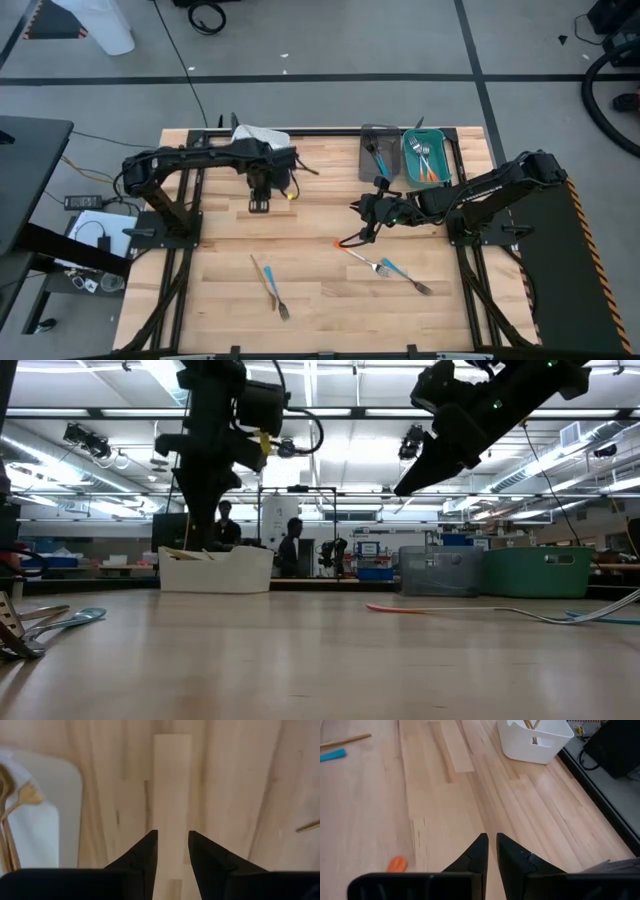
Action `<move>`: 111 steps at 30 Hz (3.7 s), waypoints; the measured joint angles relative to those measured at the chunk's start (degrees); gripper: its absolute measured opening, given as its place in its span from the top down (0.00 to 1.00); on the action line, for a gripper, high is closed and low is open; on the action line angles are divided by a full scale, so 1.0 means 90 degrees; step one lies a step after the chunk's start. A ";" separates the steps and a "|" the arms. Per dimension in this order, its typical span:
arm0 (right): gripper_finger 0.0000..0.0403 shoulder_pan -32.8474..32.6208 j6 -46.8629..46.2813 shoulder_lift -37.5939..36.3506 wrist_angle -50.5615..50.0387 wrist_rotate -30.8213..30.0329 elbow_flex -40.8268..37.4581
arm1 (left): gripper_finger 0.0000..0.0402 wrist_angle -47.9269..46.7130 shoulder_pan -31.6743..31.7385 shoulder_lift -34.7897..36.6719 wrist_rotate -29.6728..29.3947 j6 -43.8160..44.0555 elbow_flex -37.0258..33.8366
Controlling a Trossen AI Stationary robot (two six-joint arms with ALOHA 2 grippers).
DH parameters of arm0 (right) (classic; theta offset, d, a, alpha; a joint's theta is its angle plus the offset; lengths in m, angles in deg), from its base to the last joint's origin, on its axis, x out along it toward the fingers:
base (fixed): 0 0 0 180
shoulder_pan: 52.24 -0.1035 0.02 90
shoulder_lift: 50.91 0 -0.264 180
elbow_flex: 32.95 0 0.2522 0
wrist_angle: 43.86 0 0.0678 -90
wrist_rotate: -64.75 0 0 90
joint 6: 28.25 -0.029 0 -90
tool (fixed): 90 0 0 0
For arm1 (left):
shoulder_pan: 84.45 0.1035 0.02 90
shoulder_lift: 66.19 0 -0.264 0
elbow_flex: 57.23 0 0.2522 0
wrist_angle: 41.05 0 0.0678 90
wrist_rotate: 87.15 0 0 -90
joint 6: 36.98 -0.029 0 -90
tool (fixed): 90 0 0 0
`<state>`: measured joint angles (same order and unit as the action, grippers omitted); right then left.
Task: Sort silverware by color (type)
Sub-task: Put the left blue fork into the black bin
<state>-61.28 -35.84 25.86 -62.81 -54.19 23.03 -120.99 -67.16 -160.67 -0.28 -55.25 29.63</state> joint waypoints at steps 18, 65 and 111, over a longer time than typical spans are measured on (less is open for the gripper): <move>0.88 0.0029 0.0002 0.0000 -0.0100 -0.0023 0.0000 | 0.71 0.0872 -0.2478 -0.0002 0.0008 0.0292 0.0000; 0.88 0.0073 0.0698 -0.0002 0.0508 0.0009 0.0002 | 0.71 0.2686 -0.5220 -0.1318 0.0150 0.0045 -0.0576; 0.88 0.0073 0.0649 -0.0002 0.0587 0.0067 0.0002 | 0.96 0.3155 -0.4735 -0.1365 -0.0558 -0.0732 -0.1042</move>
<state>-60.63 -30.00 25.84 -57.53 -53.59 23.05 -92.59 -109.78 -172.96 -5.30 -61.84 20.26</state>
